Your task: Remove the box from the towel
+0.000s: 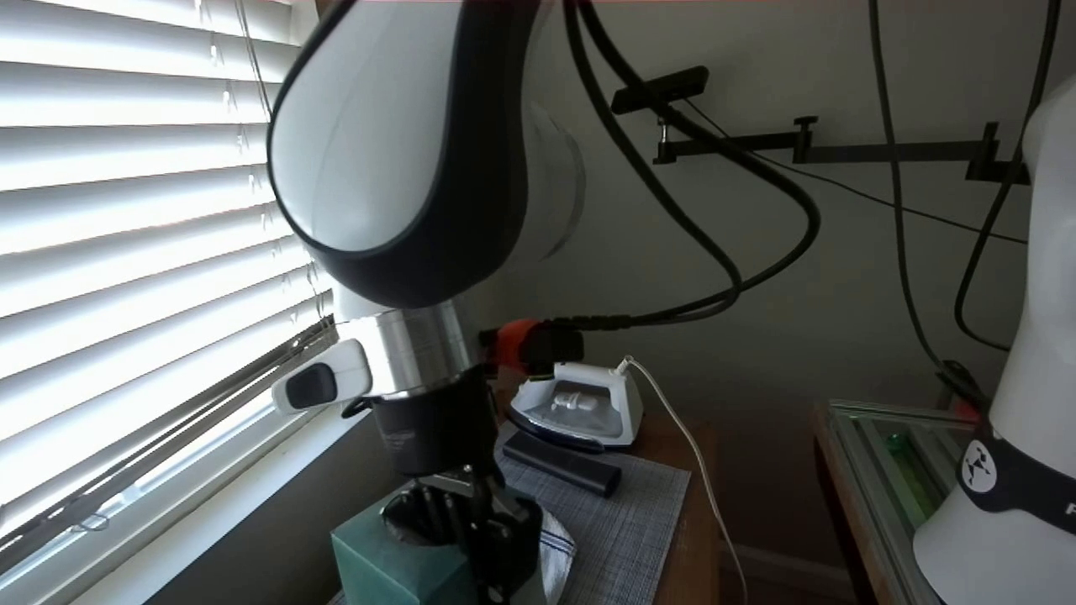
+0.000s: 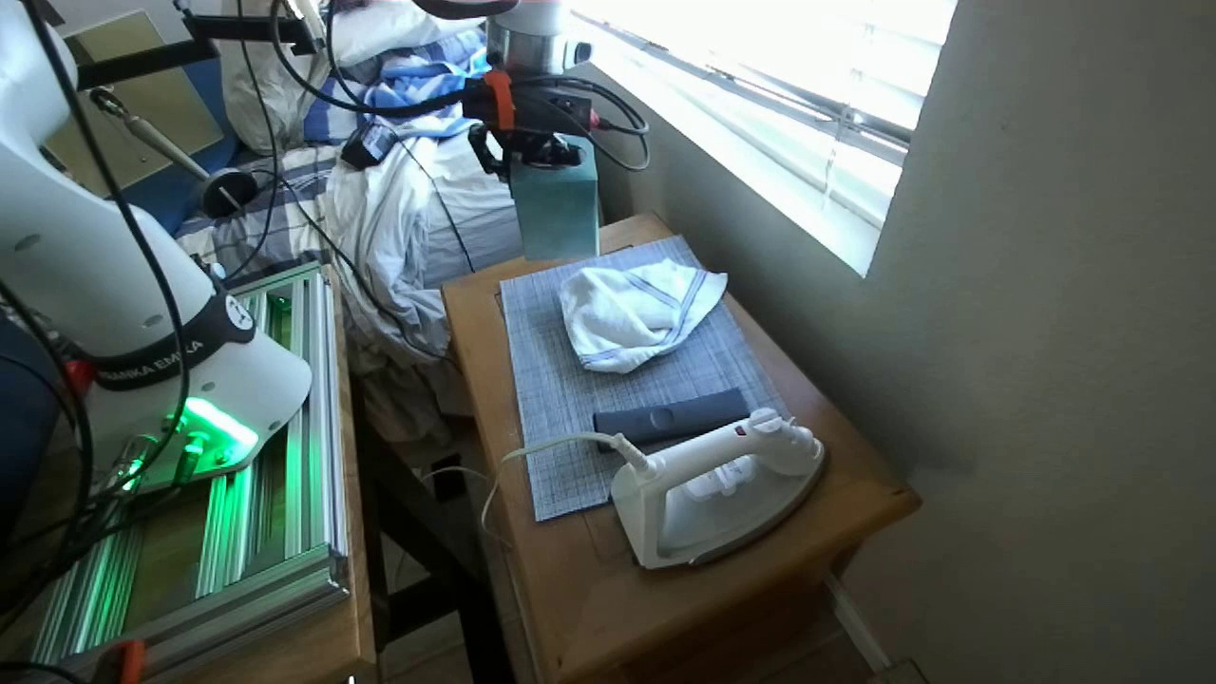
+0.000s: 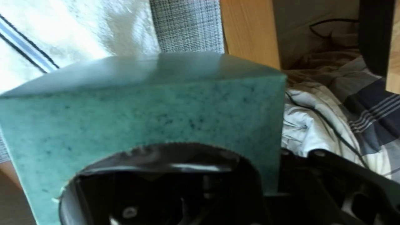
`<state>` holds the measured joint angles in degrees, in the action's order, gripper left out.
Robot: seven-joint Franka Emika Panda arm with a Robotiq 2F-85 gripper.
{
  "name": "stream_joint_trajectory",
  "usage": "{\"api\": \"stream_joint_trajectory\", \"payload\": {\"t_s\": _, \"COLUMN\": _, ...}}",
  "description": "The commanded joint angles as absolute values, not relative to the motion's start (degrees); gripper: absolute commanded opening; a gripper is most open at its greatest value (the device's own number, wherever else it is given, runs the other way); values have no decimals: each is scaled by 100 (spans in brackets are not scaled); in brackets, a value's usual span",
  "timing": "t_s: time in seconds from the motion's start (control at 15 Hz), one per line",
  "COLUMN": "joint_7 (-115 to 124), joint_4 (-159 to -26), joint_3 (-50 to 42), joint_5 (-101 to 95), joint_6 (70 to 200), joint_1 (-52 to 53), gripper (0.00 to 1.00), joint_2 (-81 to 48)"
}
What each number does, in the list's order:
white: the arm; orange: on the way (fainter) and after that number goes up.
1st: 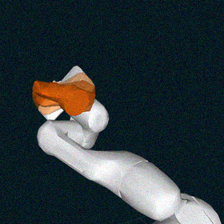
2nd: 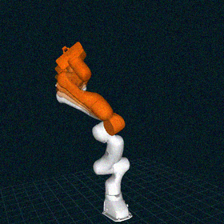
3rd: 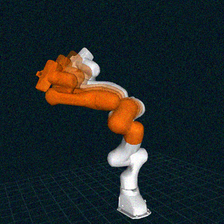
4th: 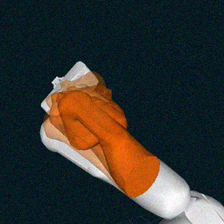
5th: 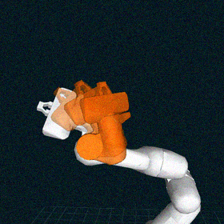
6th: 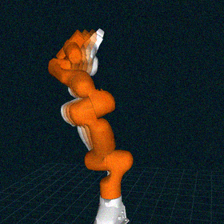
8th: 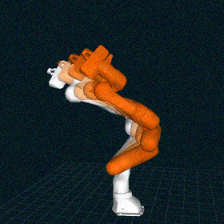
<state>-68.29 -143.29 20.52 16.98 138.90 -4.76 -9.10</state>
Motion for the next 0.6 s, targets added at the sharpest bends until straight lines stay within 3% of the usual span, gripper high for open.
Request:
{"api": "stream_joint_trajectory", "payload": {"t_s": 0.0, "joint_7": -6905, "joint_4": -14395, "joint_3": 1706, "joint_5": 1779, "joint_6": 13794, "joint_1": -73, "gripper": 6, "joint_2": -816}}
{"api": "stream_joint_trajectory", "payload": {"t_s": 0.53, "joint_7": -6738, "joint_4": -14974, "joint_3": 1733, "joint_5": 1435, "joint_6": 13973, "joint_1": 499, "gripper": 1, "joint_2": -633}}
